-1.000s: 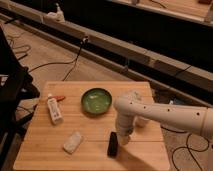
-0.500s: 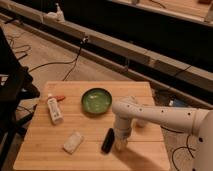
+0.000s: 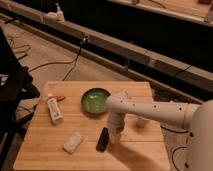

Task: Push the eraser across the table

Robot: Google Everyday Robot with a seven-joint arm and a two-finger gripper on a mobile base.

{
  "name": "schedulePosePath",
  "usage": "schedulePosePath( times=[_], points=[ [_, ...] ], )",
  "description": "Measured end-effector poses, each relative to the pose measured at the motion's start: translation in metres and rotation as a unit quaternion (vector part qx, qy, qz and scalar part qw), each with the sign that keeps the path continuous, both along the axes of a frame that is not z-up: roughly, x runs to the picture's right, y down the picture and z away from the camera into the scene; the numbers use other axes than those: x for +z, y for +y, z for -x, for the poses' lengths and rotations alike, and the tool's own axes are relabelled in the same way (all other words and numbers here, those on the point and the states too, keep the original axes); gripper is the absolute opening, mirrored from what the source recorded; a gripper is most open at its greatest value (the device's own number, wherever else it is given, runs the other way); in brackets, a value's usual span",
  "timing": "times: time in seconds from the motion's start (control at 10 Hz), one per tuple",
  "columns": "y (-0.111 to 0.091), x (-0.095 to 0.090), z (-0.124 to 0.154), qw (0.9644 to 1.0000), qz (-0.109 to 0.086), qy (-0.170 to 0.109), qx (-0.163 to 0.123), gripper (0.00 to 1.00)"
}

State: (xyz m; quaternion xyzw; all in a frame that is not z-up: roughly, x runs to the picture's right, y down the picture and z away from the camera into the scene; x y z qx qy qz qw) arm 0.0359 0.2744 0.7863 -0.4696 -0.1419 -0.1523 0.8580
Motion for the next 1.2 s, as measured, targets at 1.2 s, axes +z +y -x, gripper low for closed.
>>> schedulePosePath(
  times=[1.2],
  points=[
    [-0.023,-0.004,0.115,0.9905,-0.018,-0.125,-0.054,0.0]
  ],
)
